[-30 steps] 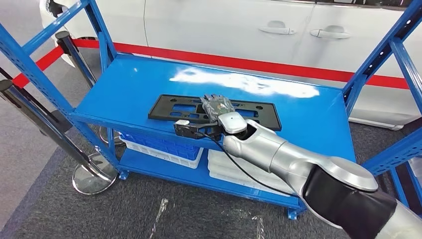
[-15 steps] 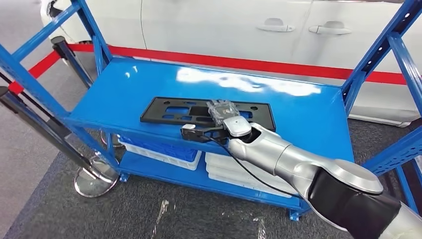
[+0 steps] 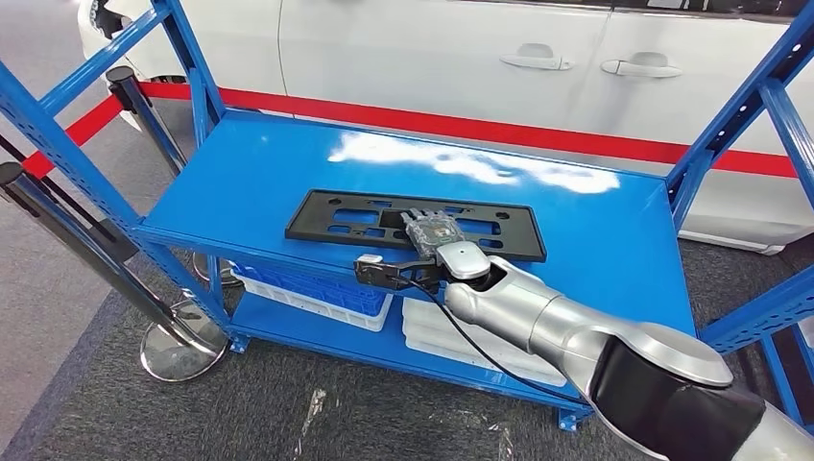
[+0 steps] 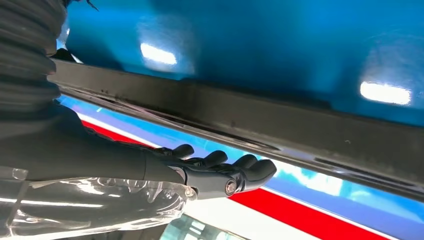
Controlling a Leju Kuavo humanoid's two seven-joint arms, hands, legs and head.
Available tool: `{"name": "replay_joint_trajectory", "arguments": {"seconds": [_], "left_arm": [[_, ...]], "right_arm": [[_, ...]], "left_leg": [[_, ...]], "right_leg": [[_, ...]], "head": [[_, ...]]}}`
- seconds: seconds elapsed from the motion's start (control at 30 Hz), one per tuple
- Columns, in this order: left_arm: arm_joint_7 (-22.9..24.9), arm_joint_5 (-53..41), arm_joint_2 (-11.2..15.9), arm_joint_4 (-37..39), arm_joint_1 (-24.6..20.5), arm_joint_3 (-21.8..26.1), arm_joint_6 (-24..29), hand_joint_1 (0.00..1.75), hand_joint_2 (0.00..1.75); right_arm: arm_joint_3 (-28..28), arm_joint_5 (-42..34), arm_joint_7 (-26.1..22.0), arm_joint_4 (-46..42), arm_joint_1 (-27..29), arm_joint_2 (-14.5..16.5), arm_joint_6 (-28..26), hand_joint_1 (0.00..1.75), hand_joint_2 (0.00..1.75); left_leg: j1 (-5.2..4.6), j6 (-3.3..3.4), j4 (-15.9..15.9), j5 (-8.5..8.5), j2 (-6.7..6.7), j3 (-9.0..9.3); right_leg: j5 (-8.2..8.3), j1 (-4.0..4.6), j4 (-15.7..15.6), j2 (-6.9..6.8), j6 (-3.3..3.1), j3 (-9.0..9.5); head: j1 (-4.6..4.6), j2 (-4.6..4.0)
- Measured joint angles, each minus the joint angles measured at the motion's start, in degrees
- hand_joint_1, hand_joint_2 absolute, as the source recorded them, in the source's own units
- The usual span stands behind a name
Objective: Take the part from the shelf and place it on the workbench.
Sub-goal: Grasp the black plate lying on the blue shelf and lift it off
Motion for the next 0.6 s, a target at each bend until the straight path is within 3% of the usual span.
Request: {"name": "replay_joint_trajectory", "arguments": {"seconds": [0.03,0.1,0.13,0.17,0.2,0.27,0.33,0.4,0.5,0.53,0.6], "left_arm": [[-0.02,-0.18,-0.01,0.0,-0.01,-0.02,0.09,0.0,0.0],[-0.03,-0.32,-0.02,0.0,0.01,-0.05,0.13,0.0,0.0],[-0.02,-0.32,-0.03,0.01,0.03,-0.06,0.09,0.0,0.0],[-0.02,-0.29,-0.03,0.01,0.04,-0.07,0.04,0.0,0.0],[-0.03,-0.25,-0.04,0.01,0.04,-0.07,-0.05,0.0,0.0],[-0.04,-0.1,-0.02,0.01,0.01,-0.07,-0.23,0.0,0.0],[-0.03,0.0,0.04,0.03,0.0,-0.07,-0.37,0.0,0.0],[-0.02,0.02,0.15,0.05,-0.01,-0.07,-0.44,0.0,0.0],[0.0,0.03,0.17,0.07,0.08,-0.09,-0.51,0.0,0.0],[0.02,0.03,0.14,0.07,0.1,-0.1,-0.55,0.0,0.0],[0.04,0.02,0.09,0.07,0.07,-0.11,-0.61,0.0,0.0]], "right_arm": [[-0.06,-0.19,-0.2,0.44,0.28,-0.09,-0.26,0.03,1.75],[-0.18,-0.68,-0.51,1.02,0.81,-0.19,-0.65,0.63,1.75],[-0.24,-1.05,-0.63,1.2,1.04,-0.25,-0.74,1.06,1.75],[-0.33,-1.44,-0.77,1.29,1.16,-0.28,-0.84,1.47,1.75],[-0.44,-1.83,-0.92,1.37,1.19,-0.32,-0.92,1.65,1.75],[-0.74,-2.34,-1.23,1.43,1.27,-0.33,-1.15,1.75,1.75],[-1.01,-2.55,-1.5,1.42,1.45,-0.22,-1.36,1.75,1.75],[-1.22,-2.62,-1.68,1.45,1.67,-0.07,-1.44,1.75,1.75],[-1.59,-2.56,-1.9,1.56,1.49,-0.18,-1.17,1.75,1.75],[-1.67,-2.54,-1.99,1.63,1.43,-0.28,-0.96,1.75,1.75],[-1.72,-2.47,-2.16,1.81,1.48,-0.54,-0.67,1.75,1.75]], "left_leg": [[-0.01,0.18,-0.1,0.0,0.03,0.12],[-0.02,0.45,-0.04,-0.13,0.09,0.15],[-0.01,0.48,0.02,-0.24,0.11,0.22],[0.02,0.44,0.15,-0.39,0.1,0.32],[0.06,0.32,0.36,-0.6,0.08,0.43],[-0.07,-0.07,1.19,-1.29,-0.08,0.37],[-0.44,-0.01,1.86,-1.93,-0.2,0.12],[-0.75,0.28,1.83,-2.08,-0.21,0.03],[-0.43,1.01,-1.93,-0.44,-0.11,2.14],[-0.06,1.23,-3.63,0.44,0.01,3.2],[0.6,1.05,-5.47,1.44,0.27,4.3]], "right_leg": [[-1.62,-0.04,3.24,-0.03,0.14,-1.58],[-4.28,-0.06,10.2,-0.06,0.31,-5.26],[-4.26,-0.12,11.7,-0.09,0.38,-6.18],[-3.18,-0.23,10.97,-0.14,0.43,-5.99],[-1.26,-0.36,8.07,-0.21,0.46,-4.66],[1.94,-0.79,0.43,-0.31,0.86,-0.91],[2.63,-0.9,-2.92,-0.28,0.51,0.85],[2.7,-0.96,-3.26,-0.28,0.04,1.12],[3.18,-0.83,-4.66,-0.34,0.36,2.06],[2.61,-0.66,-4.0,-0.31,0.41,1.89],[-0.25,-0.68,1.01,-0.26,0.78,-0.51]], "head": [[0.07,0.0],[0.12,0.0],[0.12,0.0],[0.13,0.0],[0.14,0.0],[0.15,0.0],[0.0,0.0],[-0.07,0.0],[-0.12,0.0],[-0.04,0.0],[0.29,0.0]]}}
